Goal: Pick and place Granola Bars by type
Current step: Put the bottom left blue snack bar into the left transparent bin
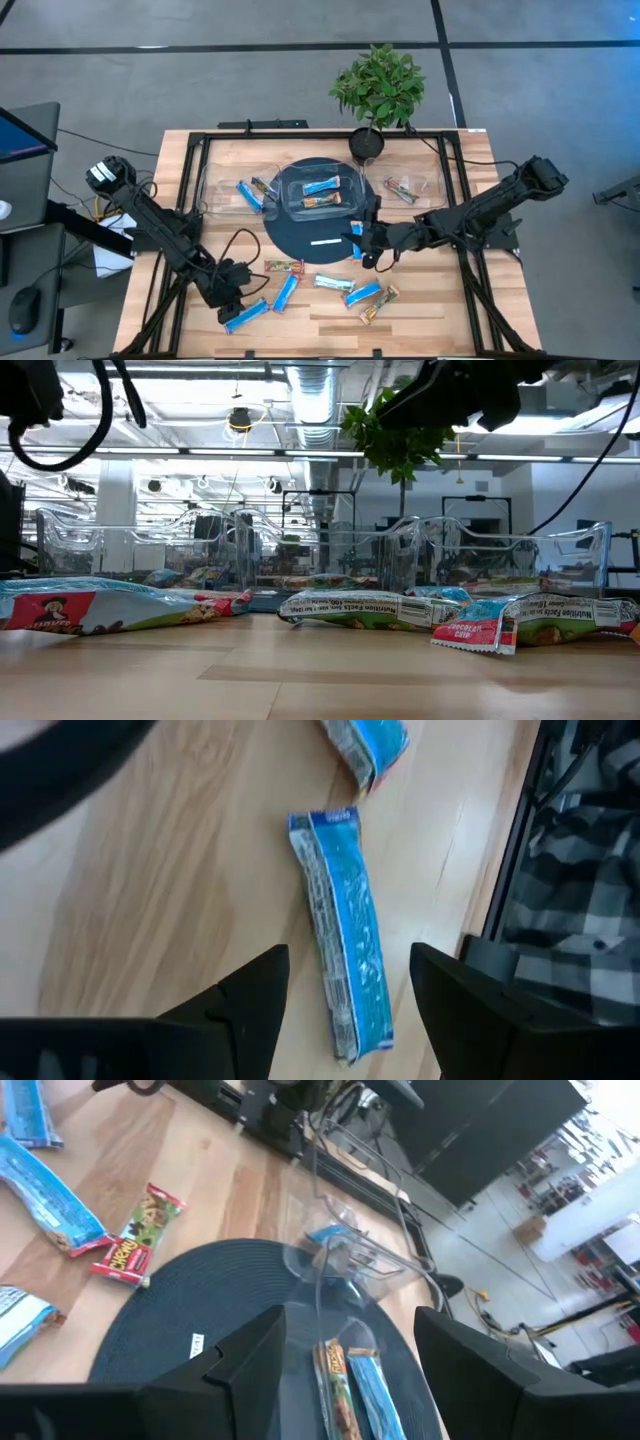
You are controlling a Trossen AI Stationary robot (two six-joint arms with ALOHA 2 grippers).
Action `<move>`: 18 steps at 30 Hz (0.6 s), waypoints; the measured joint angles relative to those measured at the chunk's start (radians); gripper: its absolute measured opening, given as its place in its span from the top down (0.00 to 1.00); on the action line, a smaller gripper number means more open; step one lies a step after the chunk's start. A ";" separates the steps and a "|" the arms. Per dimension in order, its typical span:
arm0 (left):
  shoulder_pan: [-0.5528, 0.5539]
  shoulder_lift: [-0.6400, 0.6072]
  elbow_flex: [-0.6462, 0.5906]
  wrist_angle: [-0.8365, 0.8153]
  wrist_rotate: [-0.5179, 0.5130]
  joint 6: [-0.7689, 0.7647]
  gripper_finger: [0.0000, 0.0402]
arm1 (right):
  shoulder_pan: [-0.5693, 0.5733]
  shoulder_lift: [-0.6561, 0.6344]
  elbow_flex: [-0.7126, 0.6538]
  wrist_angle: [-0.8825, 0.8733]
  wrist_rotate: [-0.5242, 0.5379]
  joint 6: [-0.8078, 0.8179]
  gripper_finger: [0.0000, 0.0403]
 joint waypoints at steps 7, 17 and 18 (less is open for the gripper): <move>-0.009 0.026 0.001 0.047 -0.035 0.028 0.49 | -0.024 0.000 0.000 -0.001 -0.011 -0.001 0.46; 0.007 0.175 0.001 0.261 0.146 0.099 0.49 | -0.022 0.000 0.000 -0.004 -0.021 0.000 0.46; 0.011 0.179 0.001 0.245 0.150 0.085 0.49 | -0.022 0.000 0.000 -0.003 -0.030 -0.001 0.46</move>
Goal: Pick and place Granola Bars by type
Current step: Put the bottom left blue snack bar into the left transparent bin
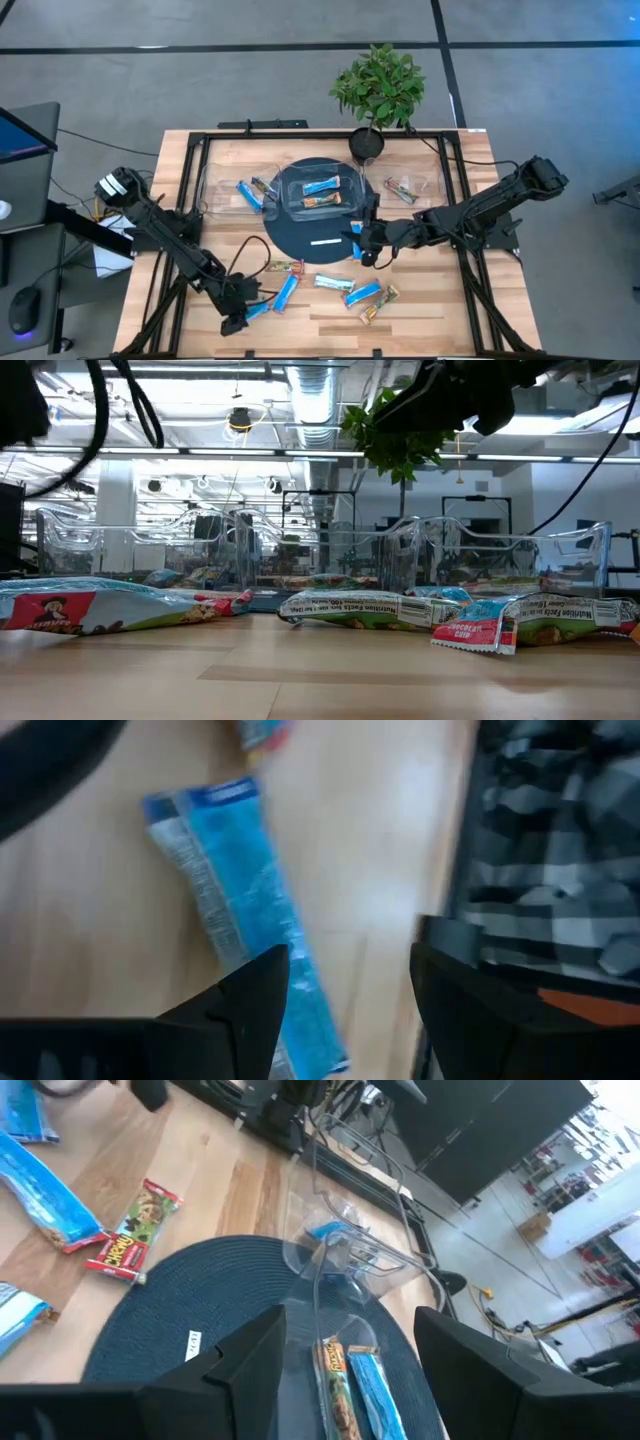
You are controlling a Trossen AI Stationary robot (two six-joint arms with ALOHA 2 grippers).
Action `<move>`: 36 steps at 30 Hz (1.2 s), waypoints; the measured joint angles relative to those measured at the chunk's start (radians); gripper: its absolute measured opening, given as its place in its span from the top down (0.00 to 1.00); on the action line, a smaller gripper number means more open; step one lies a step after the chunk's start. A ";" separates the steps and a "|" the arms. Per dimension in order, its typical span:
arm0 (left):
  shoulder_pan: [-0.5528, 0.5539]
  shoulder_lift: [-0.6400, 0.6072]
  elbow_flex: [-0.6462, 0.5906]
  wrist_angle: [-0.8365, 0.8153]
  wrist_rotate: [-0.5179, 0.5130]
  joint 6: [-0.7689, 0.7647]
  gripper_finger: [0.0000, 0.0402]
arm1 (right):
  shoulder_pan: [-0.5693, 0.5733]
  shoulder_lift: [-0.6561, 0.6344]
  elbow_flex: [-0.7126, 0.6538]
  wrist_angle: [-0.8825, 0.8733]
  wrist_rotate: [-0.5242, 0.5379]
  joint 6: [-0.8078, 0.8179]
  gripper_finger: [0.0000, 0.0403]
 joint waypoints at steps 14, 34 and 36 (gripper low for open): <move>0.020 0.001 -0.001 -0.153 -0.010 -0.039 0.49 | 0.000 0.000 0.000 -0.003 -0.013 0.000 0.46; 0.057 -0.003 0.003 -0.412 -0.010 -0.020 0.67 | 0.000 0.000 0.000 -0.008 -0.012 0.027 0.46; 0.064 -0.003 0.003 -0.428 -0.008 -0.006 0.70 | 0.000 0.000 0.000 -0.010 -0.012 0.028 0.46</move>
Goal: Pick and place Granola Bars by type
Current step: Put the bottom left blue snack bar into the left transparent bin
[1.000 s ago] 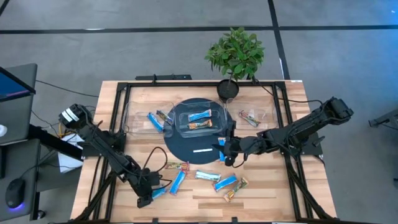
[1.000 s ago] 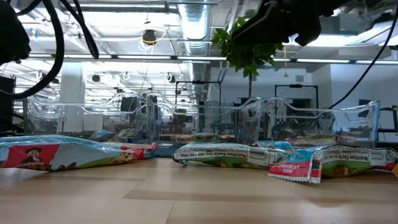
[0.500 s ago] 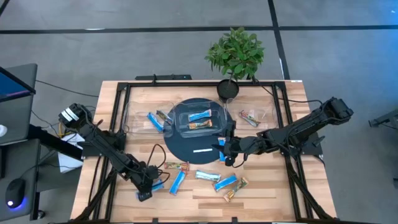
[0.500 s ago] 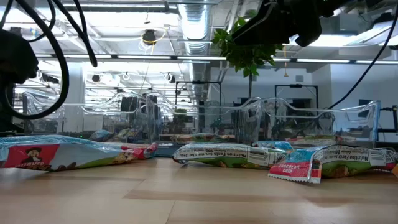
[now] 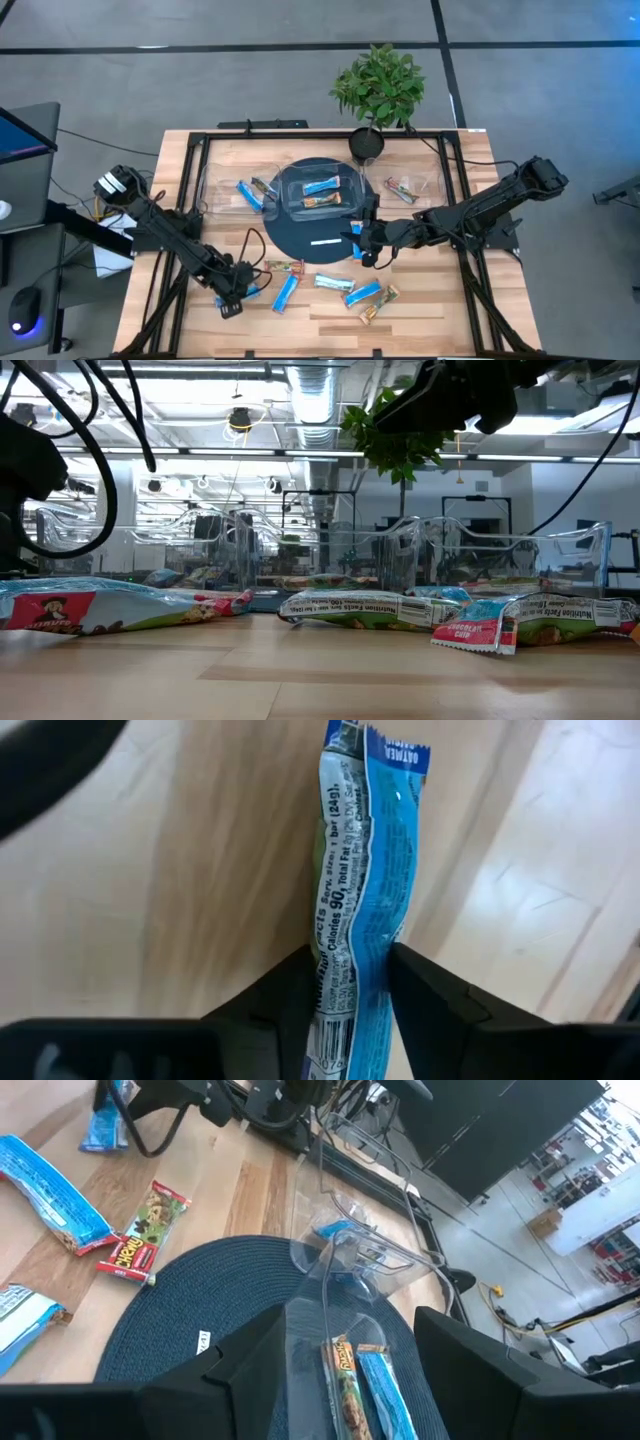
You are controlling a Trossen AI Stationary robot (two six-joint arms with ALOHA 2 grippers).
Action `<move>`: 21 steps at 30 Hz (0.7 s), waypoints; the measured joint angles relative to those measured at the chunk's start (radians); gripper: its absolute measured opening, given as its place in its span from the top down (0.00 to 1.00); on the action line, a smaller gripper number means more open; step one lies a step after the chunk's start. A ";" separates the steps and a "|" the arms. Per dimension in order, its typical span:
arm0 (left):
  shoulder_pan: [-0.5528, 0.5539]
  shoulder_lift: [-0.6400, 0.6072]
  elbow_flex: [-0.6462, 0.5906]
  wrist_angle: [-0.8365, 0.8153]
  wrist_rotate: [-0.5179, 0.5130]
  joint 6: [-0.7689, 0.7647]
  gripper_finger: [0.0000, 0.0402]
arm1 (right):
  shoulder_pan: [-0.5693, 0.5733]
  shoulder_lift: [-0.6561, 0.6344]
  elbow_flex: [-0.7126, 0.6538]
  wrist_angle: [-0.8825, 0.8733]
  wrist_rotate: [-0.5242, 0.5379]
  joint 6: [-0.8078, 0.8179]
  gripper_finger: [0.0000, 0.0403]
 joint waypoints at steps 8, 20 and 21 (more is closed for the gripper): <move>0.033 0.000 0.000 -0.066 0.004 0.053 0.78 | 0.000 0.000 0.000 -0.003 0.000 0.014 0.46; 0.043 0.007 0.203 -0.512 -0.277 0.129 0.83 | 0.000 0.000 0.000 -0.031 0.003 0.071 0.46; 0.041 0.008 0.225 -0.550 -0.306 0.129 0.83 | 0.000 0.000 0.000 -0.035 0.003 0.077 0.46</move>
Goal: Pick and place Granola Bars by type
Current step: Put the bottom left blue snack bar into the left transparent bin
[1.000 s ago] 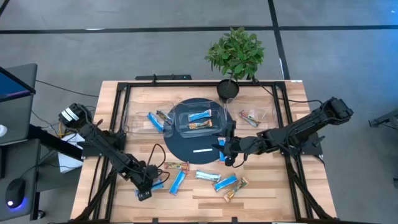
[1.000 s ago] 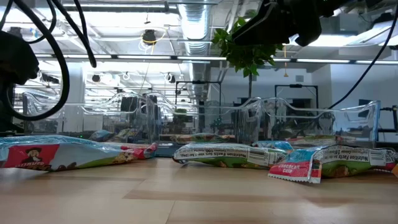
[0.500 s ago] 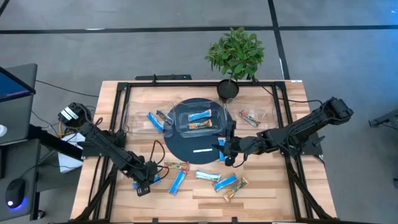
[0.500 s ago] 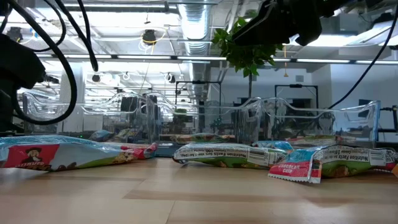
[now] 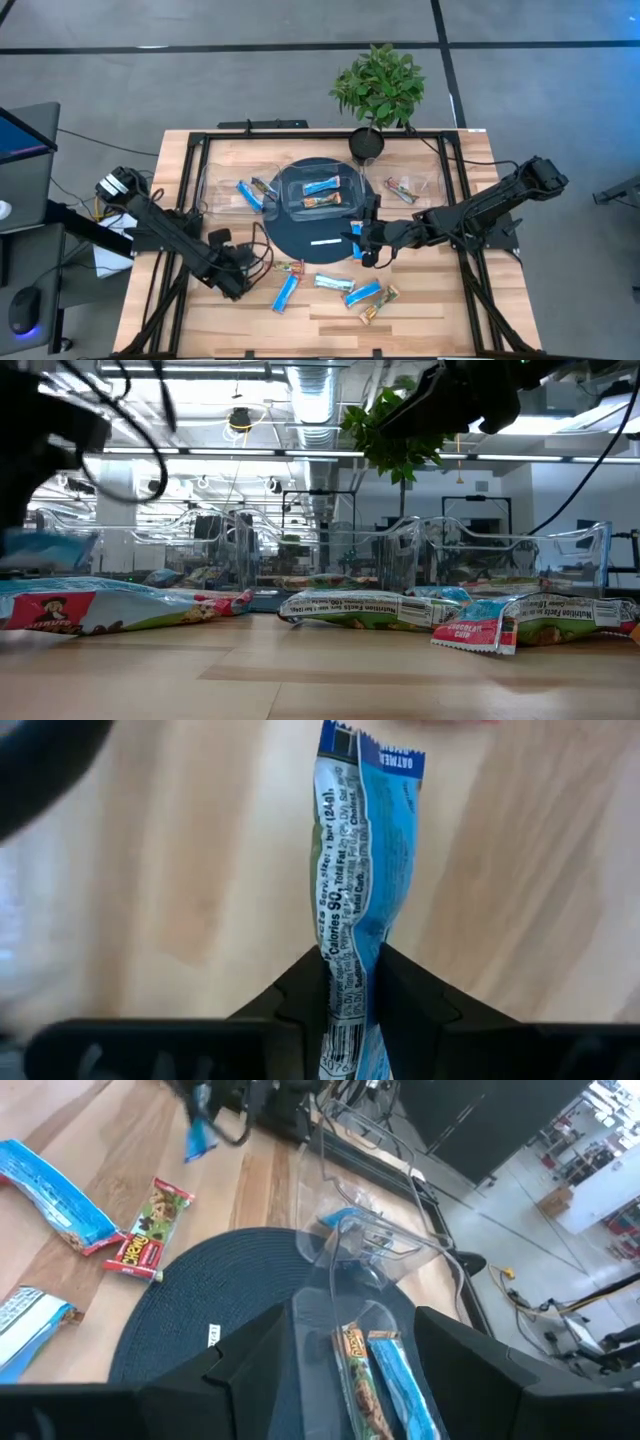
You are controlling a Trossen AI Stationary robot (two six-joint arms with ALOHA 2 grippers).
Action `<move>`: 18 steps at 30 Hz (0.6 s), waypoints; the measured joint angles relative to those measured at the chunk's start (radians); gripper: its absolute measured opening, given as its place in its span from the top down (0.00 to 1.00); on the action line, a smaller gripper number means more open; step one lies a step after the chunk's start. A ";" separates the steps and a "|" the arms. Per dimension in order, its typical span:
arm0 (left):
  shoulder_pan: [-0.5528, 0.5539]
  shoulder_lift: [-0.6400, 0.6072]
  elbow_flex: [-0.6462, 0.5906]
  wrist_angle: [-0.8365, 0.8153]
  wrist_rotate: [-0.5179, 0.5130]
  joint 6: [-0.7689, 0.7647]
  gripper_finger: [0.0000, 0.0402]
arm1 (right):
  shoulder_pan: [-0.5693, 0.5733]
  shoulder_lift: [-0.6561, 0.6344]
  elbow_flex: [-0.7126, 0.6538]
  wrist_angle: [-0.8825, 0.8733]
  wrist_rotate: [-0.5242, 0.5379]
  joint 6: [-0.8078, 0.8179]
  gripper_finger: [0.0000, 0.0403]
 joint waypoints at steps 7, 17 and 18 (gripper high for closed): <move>-0.021 -0.001 0.141 -0.167 -0.274 0.043 0.83 | 0.000 0.000 0.000 -0.025 0.000 0.035 0.46; 0.050 -0.003 0.173 -0.464 -0.793 0.018 0.83 | 0.000 0.000 0.000 -0.022 0.000 0.038 0.46; 0.071 -0.003 0.168 -0.480 -0.808 0.016 0.83 | 0.000 0.000 0.000 -0.022 0.000 0.043 0.46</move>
